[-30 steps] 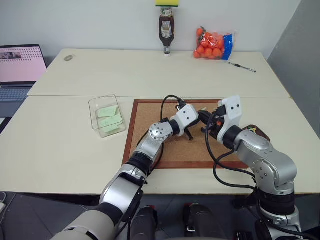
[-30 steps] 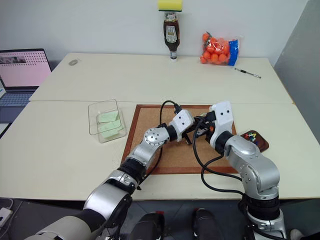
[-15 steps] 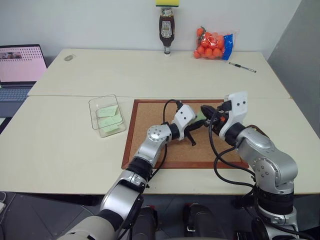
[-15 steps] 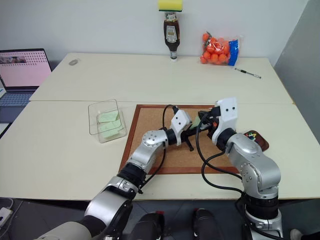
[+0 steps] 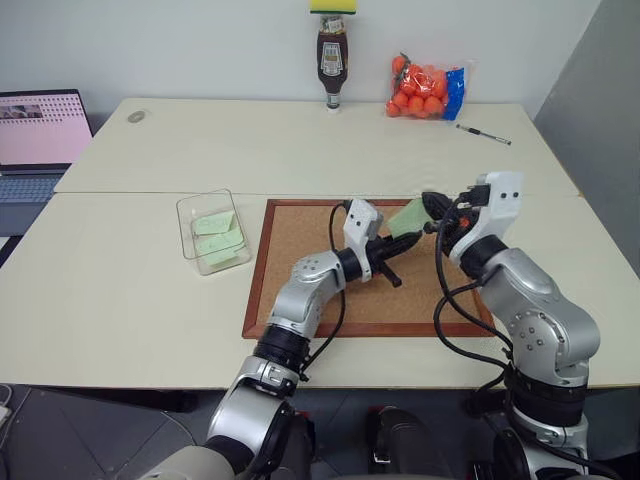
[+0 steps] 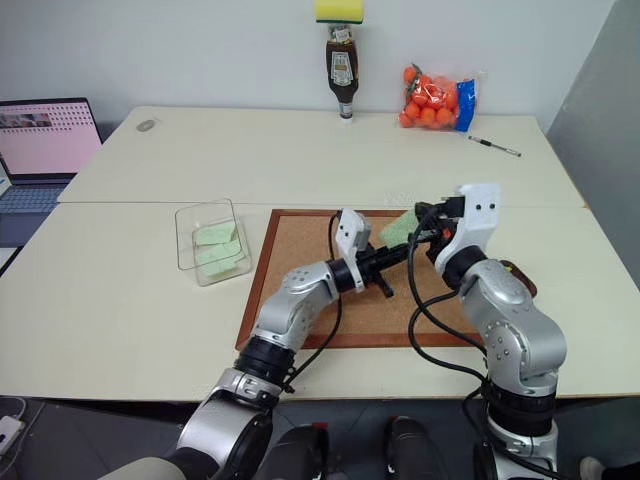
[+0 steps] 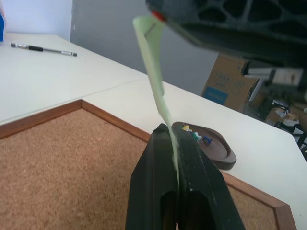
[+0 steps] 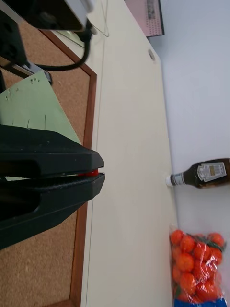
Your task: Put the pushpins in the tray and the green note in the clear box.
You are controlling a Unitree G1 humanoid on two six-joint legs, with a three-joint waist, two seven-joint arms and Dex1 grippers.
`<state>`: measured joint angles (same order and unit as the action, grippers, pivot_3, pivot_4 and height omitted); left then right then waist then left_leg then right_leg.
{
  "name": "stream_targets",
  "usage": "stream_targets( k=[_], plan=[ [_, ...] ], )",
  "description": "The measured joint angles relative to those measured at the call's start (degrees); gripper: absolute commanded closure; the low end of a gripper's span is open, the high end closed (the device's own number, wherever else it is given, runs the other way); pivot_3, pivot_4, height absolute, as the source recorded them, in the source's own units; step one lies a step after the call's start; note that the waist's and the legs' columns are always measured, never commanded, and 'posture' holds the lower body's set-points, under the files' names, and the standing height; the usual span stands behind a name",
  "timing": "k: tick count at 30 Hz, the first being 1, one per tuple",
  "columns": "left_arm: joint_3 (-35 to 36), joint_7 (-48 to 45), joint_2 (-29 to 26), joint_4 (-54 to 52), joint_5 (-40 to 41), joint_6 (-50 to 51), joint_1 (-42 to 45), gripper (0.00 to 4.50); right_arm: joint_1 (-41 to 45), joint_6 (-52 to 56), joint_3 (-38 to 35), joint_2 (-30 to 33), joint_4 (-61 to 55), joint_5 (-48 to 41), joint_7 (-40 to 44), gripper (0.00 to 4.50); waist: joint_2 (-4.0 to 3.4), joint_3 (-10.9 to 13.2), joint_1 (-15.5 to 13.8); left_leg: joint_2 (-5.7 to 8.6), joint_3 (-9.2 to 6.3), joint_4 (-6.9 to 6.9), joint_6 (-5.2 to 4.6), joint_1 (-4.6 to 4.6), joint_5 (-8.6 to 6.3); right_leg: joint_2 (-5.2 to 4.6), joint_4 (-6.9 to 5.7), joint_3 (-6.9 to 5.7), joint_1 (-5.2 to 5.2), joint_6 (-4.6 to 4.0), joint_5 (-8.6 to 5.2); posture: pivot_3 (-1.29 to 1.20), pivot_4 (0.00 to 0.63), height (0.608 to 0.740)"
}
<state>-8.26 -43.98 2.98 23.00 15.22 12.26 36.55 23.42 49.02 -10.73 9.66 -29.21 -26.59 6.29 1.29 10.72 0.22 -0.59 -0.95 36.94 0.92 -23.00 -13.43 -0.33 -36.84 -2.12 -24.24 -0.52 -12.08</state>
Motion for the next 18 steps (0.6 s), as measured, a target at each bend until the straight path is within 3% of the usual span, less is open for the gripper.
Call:
stream_targets(
  k=[7,18],
  plan=[
    [-0.5,0.8,-0.8,-0.5,-0.8,0.0,-1.0,4.49,0.0,0.0,-2.7,0.6,0.0,-1.7,-0.9,4.5,0.0,0.0,0.0,-0.01,-0.03,0.0,0.0,0.01,0.0,0.01,-0.01,0.0,0.0,0.0,0.0,0.0,0.15,0.74],
    [-0.3,0.4,-2.2,-0.5,-0.8,-0.4,-1.0,4.49,-0.4,0.3,0.0,2.3,-1.8,-2.3,0.0,4.5,0.0,0.0,0.0,-0.01,-0.04,0.0,0.0,0.0,0.0,0.02,0.0,0.0,0.0,-0.01,0.0,0.0,0.15,0.74]
  ],
)
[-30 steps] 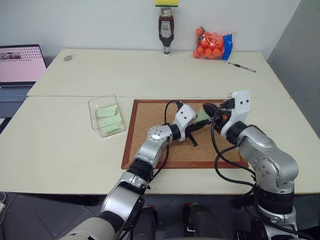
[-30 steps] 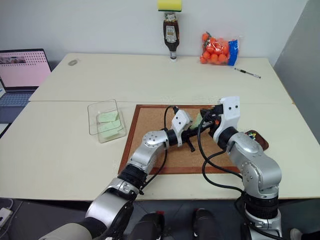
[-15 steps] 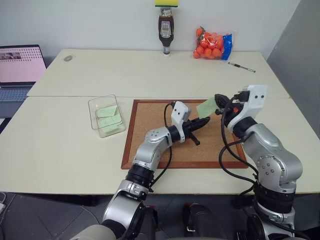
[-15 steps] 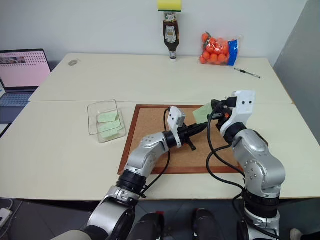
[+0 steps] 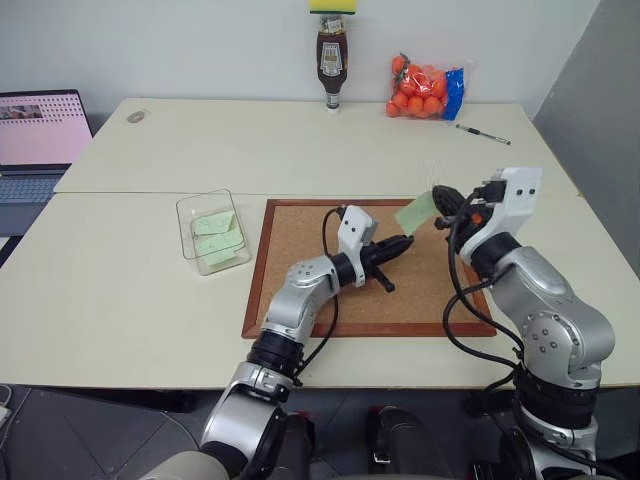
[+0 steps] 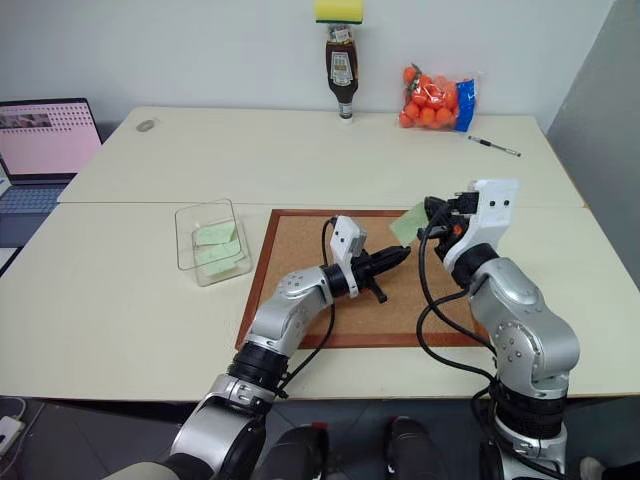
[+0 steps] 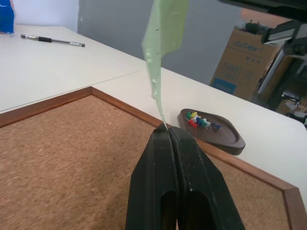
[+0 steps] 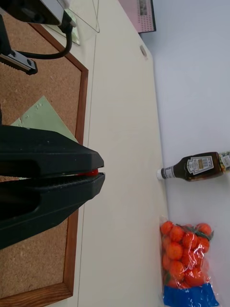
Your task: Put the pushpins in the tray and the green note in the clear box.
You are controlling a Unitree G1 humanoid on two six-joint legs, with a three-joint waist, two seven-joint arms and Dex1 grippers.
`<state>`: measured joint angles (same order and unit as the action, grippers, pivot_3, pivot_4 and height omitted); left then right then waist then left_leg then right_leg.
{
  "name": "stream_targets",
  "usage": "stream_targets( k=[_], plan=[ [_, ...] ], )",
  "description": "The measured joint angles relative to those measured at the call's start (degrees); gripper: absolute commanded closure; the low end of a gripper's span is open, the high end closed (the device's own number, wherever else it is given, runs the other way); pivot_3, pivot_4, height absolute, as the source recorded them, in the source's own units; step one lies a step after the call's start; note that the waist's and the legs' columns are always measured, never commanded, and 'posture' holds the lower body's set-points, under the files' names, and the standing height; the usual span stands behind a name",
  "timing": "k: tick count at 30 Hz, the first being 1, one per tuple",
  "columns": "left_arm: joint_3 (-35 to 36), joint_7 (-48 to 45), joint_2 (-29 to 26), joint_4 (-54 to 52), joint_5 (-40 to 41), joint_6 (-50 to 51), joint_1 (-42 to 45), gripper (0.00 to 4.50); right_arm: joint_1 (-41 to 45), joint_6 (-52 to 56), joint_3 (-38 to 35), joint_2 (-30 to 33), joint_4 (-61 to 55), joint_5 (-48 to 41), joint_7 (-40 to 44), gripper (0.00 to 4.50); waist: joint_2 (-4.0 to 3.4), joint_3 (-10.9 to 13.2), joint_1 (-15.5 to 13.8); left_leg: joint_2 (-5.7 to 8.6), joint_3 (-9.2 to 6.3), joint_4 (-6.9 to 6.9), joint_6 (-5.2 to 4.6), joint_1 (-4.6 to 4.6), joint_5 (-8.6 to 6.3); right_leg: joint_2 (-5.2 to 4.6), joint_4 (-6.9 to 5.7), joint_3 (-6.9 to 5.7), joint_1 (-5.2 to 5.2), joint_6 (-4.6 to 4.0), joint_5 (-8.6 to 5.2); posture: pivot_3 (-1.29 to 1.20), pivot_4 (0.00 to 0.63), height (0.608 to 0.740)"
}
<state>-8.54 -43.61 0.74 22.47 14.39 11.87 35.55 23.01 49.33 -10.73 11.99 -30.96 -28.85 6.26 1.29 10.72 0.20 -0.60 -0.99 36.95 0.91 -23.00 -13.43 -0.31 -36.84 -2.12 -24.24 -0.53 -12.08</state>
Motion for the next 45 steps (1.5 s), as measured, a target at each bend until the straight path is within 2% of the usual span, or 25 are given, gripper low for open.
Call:
stream_targets(
  k=[11,22,25,31,35,38,45],
  plan=[
    [-0.2,-1.6,-2.2,-0.3,-0.3,0.0,-0.9,4.49,0.1,-0.8,0.7,2.1,0.0,0.5,1.2,4.5,0.0,0.0,0.0,-0.01,0.01,-0.01,0.0,0.0,0.0,0.0,0.01,0.0,0.0,0.0,0.0,0.0,0.15,0.74],
    [-0.7,1.9,-4.0,-2.1,-3.8,-2.9,-3.4,4.49,0.2,-0.7,0.2,3.0,-0.1,0.3,1.6,4.5,0.0,0.0,0.0,-0.03,0.0,-0.01,0.0,0.0,0.0,0.0,0.0,0.03,0.0,0.0,0.0,0.0,0.15,0.74],
    [-1.2,2.2,-4.8,-2.0,-5.7,-6.6,-3.1,4.04,0.2,-0.6,1.1,3.0,-0.1,0.0,1.8,4.5,0.0,0.0,-0.1,-0.04,-0.01,-0.01,0.0,0.0,0.0,0.0,0.01,0.04,-0.01,0.0,0.0,0.0,0.15,0.74],
    [-1.1,2.4,-7.4,-1.0,-8.3,-15.3,1.8,2.83,0.0,-0.1,3.2,3.2,-0.1,0.0,2.5,4.5,0.0,0.0,-0.1,-0.02,0.04,-0.01,0.0,0.0,0.0,-0.01,0.02,0.03,0.0,0.0,0.0,0.0,0.15,0.74],
    [-1.2,0.3,-7.7,-0.7,-8.1,-17.4,2.5,2.02,-0.1,0.0,4.3,3.7,-0.1,0.5,2.9,4.5,0.0,0.0,-0.1,-0.02,0.04,-0.02,0.0,-0.02,0.0,-0.01,0.05,0.03,-0.01,0.0,0.0,0.0,0.15,0.74],
    [-1.2,-0.7,-7.5,-0.5,-7.9,-17.5,2.5,1.61,-0.1,0.1,4.9,4.0,-0.1,0.6,3.2,4.5,0.0,0.0,-0.1,-0.02,0.05,-0.01,0.0,-0.01,0.0,-0.02,0.04,0.02,-0.01,0.0,0.0,0.0,0.15,0.74],
    [-2.4,-0.6,-5.5,1.5,-8.5,-17.5,4.3,1.61,-0.3,1.5,6.6,4.4,-0.2,0.2,4.5,4.5,0.0,0.0,-0.1,-0.01,-0.02,0.01,0.0,-0.02,0.0,-0.01,0.02,0.01,0.01,0.0,0.0,0.0,0.15,0.74]
  ],
)
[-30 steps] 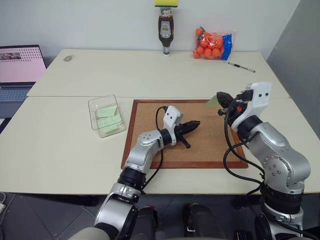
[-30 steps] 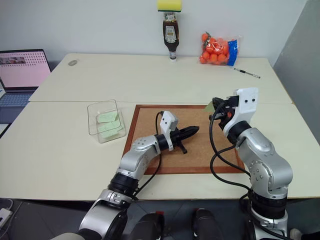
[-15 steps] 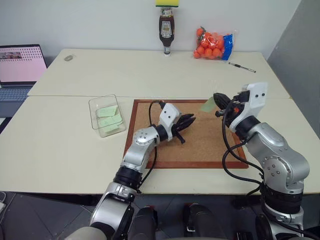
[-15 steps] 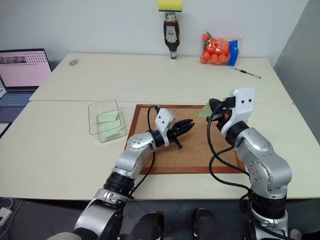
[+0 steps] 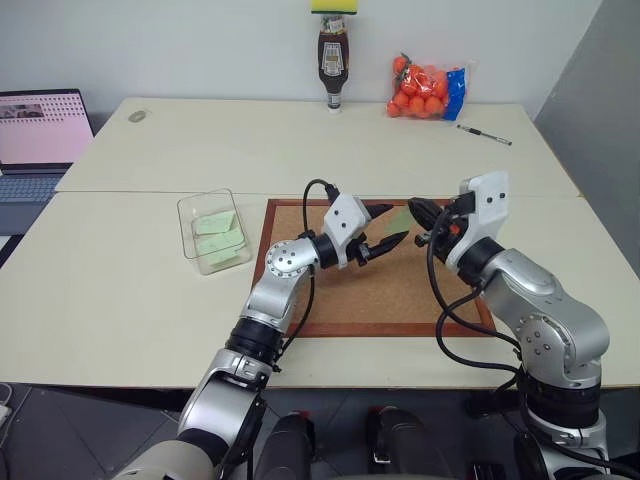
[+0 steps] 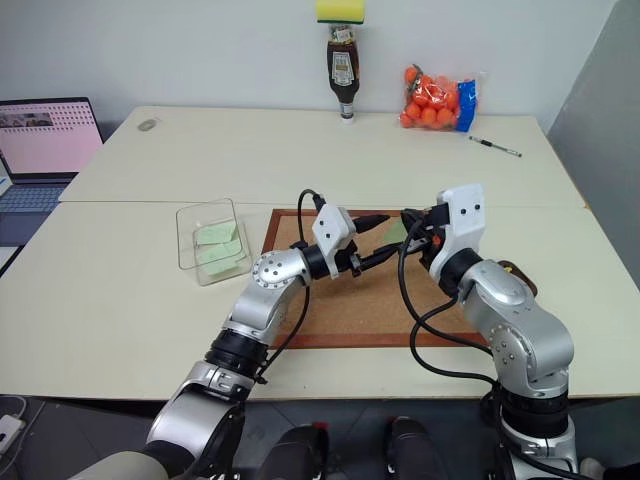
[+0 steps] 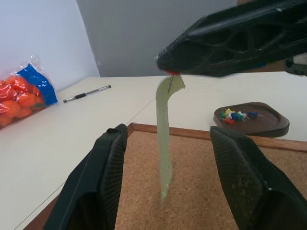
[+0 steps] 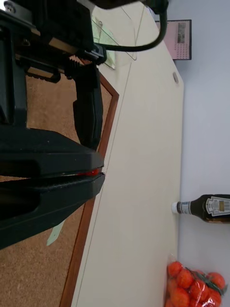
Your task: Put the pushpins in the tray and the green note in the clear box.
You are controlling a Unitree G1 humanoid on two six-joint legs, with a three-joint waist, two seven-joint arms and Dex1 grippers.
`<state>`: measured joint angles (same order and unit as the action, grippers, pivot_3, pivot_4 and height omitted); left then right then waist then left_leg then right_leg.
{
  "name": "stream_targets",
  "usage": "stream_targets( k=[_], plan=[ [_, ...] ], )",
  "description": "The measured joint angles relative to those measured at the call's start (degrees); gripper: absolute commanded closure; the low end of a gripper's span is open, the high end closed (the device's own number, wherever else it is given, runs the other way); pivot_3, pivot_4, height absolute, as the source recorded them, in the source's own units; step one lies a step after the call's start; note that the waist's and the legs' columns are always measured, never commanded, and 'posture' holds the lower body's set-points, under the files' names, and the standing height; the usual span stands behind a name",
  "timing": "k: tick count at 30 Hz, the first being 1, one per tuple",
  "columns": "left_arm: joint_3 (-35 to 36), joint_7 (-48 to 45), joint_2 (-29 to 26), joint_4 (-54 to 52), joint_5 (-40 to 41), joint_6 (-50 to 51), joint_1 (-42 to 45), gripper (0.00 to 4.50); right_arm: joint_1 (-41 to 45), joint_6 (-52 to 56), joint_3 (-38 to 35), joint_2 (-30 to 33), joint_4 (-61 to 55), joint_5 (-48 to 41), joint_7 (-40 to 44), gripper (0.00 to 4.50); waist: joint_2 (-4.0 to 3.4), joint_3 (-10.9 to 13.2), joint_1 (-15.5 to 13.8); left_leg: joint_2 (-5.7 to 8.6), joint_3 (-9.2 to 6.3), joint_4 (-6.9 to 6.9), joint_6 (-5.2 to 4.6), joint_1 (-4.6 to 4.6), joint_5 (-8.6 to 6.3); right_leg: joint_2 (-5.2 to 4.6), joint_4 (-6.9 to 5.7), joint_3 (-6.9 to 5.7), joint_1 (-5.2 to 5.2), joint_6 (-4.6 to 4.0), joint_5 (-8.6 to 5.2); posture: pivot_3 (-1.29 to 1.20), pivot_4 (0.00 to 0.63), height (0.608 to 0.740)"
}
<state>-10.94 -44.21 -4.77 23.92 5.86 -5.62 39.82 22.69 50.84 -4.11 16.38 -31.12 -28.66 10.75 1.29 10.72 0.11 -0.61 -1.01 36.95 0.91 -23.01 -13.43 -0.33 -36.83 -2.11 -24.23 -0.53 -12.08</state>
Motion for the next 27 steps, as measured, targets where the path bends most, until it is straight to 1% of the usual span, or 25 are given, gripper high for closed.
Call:
stream_targets(
  k=[5,10,11,12,13,14,17,18,19,23,25,26,27],
  plan=[
    [-0.1,2.4,1.3,4.5,-1.7,-1.5,2.9,1.61,-0.8,2.0,1.1,0.1,-1.0,-1.8,1.1,4.5,0.0,0.0,0.1,0.0,0.06,-0.02,0.0,0.0,0.0,0.01,0.02,0.0,-0.02,0.0,0.0,0.0,0.15,0.74],
    [0.0,2.8,1.7,7.3,-2.1,-2.5,3.8,1.61,-0.8,2.7,1.5,0.1,-1.8,-2.3,1.5,4.5,0.0,0.0,0.0,-0.01,0.01,-0.01,0.0,0.0,0.0,0.02,0.01,-0.03,-0.01,0.0,0.0,0.0,0.15,0.74],
    [0.0,2.7,1.7,8.1,-2.1,-2.5,4.1,1.78,-0.8,2.9,1.5,0.1,-1.9,-2.3,1.6,4.5,0.01,0.0,0.0,0.0,0.02,0.0,0.0,0.0,0.0,0.02,0.01,-0.06,-0.01,0.0,0.0,0.0,0.15,0.74],
    [0.0,2.6,1.7,8.3,-2.1,-2.5,4.2,1.78,-0.8,2.9,1.5,0.1,-1.9,-2.3,1.6,4.5,0.01,0.0,0.0,0.0,0.03,0.0,0.0,0.0,0.0,0.01,0.01,-0.06,-0.01,0.0,0.0,0.0,0.15,0.74],
    [0.0,2.4,1.8,8.8,-2.0,-2.5,4.4,1.97,-0.8,3.1,1.5,0.1,-1.9,-2.4,1.6,4.5,0.01,0.0,0.0,0.0,0.05,0.0,0.0,0.0,0.0,0.01,0.01,-0.06,-0.01,0.0,0.0,0.0,0.15,0.74],
    [0.0,2.3,1.9,9.3,-2.0,-2.5,4.7,2.06,-0.8,3.2,1.5,0.1,-1.9,-2.4,1.6,4.5,0.01,0.0,0.0,0.0,0.05,-0.01,0.0,0.0,0.0,0.01,0.02,-0.06,-0.01,0.0,0.0,0.0,0.15,0.74],
    [0.1,1.8,2.1,10.3,-1.9,-2.5,5.0,2.79,-0.8,3.5,1.5,0.0,-1.9,-2.5,1.6,4.5,0.0,0.0,0.0,0.0,0.06,-0.02,0.0,0.0,0.0,0.01,0.03,-0.05,-0.02,0.0,0.0,0.0,0.15,0.74],
    [0.1,1.3,2.1,10.6,-1.8,-2.5,5.0,2.92,-0.8,3.5,1.5,0.0,-1.9,-2.7,1.6,4.5,0.01,0.0,0.0,0.0,0.05,-0.02,0.0,0.0,0.0,0.01,0.03,-0.05,-0.02,0.0,0.0,0.0,0.15,0.74],
    [0.1,0.8,2.2,10.8,-1.7,-2.4,5.0,3.24,-0.8,3.6,1.5,0.0,-1.9,-3.0,1.6,4.5,0.01,0.0,0.0,-0.01,0.05,-0.02,0.0,0.0,0.0,0.01,0.03,-0.05,-0.02,0.0,0.0,0.0,0.15,0.74],
    [0.2,-0.4,2.4,11.0,-1.2,-1.9,5.0,3.93,-0.8,3.6,1.5,0.0,-1.9,-3.4,1.6,4.5,0.01,0.0,0.0,0.0,0.05,-0.01,0.0,0.0,0.0,0.01,0.01,-0.06,-0.02,0.0,0.0,0.0,0.15,0.74],
    [0.7,-1.3,2.5,11.0,-0.2,-0.9,5.0,4.39,-0.8,3.6,1.5,0.0,-2.0,-3.7,1.6,4.5,0.01,0.0,0.1,-0.01,0.04,-0.01,0.0,0.0,0.0,0.01,0.02,-0.06,-0.02,0.0,0.0,0.0,0.15,0.74],
    [0.9,-1.7,2.5,11.0,0.3,-0.2,5.0,4.48,-0.8,3.6,1.4,0.0,-2.0,-3.9,1.6,4.5,0.01,0.0,0.1,-0.01,0.04,-0.01,0.0,0.0,0.0,0.01,0.02,-0.06,-0.02,0.0,0.0,0.0,0.15,0.74],
    [1.4,-1.9,2.7,11.0,1.0,0.6,5.0,4.48,-0.7,3.6,1.4,0.0,-2.0,-4.1,1.6,4.5,0.01,0.0,0.1,-0.01,0.04,-0.01,0.0,0.0,0.0,0.01,0.02,-0.06,-0.01,0.0,0.0,0.0,0.15,0.74]
  ],
)
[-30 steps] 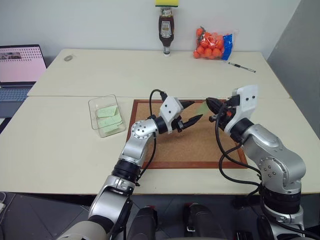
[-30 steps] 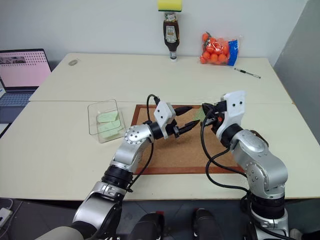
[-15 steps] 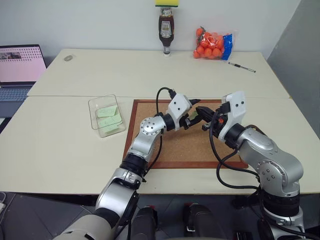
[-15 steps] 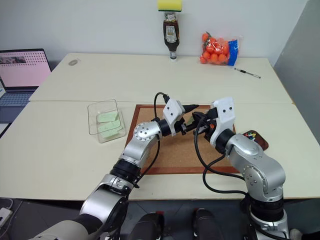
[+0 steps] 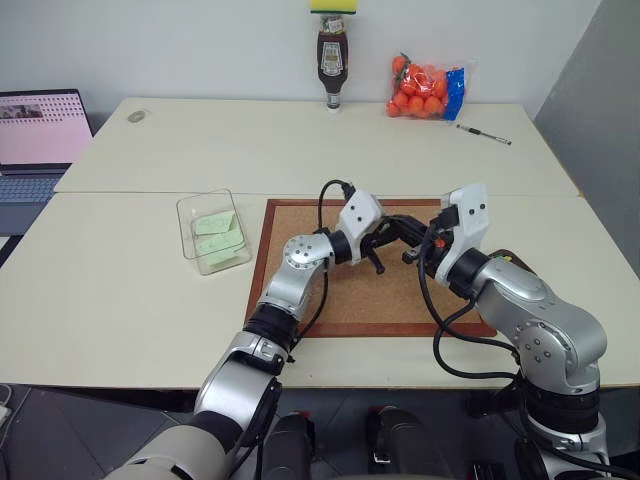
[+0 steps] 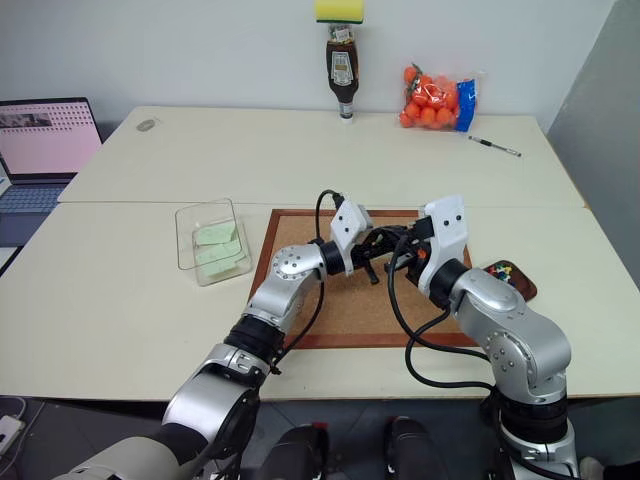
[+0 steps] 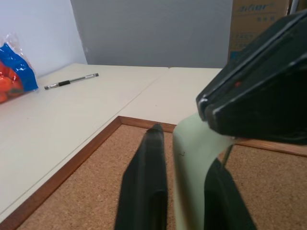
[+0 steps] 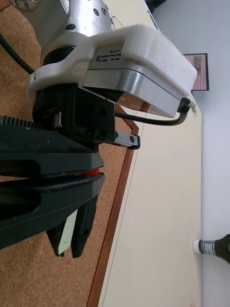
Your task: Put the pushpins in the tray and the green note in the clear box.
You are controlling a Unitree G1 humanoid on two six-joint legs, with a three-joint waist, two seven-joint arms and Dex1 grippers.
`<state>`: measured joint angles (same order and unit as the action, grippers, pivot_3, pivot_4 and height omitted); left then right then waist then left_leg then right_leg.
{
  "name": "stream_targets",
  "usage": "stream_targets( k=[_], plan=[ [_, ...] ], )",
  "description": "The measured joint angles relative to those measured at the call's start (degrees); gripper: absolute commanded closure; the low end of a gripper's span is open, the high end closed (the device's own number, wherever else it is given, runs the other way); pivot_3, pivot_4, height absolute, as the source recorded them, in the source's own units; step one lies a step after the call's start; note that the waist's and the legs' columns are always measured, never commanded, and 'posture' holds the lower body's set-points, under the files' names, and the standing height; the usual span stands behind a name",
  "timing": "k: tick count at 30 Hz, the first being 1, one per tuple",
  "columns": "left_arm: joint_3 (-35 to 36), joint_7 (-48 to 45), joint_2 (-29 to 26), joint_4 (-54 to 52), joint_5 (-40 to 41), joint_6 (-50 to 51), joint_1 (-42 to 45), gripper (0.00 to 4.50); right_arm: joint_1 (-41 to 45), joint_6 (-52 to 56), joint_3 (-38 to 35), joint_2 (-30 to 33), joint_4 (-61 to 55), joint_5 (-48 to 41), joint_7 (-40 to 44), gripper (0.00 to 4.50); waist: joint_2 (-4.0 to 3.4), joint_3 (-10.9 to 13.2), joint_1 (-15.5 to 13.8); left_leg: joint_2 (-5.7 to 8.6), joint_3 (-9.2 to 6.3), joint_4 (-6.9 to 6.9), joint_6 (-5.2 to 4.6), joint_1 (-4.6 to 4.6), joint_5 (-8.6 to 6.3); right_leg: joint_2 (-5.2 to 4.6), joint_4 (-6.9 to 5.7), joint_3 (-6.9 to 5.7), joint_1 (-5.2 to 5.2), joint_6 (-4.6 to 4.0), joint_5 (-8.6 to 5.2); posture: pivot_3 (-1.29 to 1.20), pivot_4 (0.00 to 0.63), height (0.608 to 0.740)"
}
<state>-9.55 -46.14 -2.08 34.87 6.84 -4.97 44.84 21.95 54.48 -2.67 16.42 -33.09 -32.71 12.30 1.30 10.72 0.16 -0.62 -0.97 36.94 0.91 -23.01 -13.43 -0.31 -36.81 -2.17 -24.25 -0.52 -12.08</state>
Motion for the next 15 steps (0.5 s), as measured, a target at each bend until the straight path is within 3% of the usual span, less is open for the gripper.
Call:
stream_targets(
  k=[15],
  plan=[
    [2.6,-2.2,1.1,-5.3,6.6,10.9,-3.0,4.48,2.2,-0.4,-3.6,-4.0,0.3,-0.1,-4.9,4.5,0.0,0.0,0.0,0.0,-0.01,0.0,0.0,0.0,0.0,0.0,-0.01,0.04,0.0,0.0,0.0,0.0,0.15,0.74]
  ],
)
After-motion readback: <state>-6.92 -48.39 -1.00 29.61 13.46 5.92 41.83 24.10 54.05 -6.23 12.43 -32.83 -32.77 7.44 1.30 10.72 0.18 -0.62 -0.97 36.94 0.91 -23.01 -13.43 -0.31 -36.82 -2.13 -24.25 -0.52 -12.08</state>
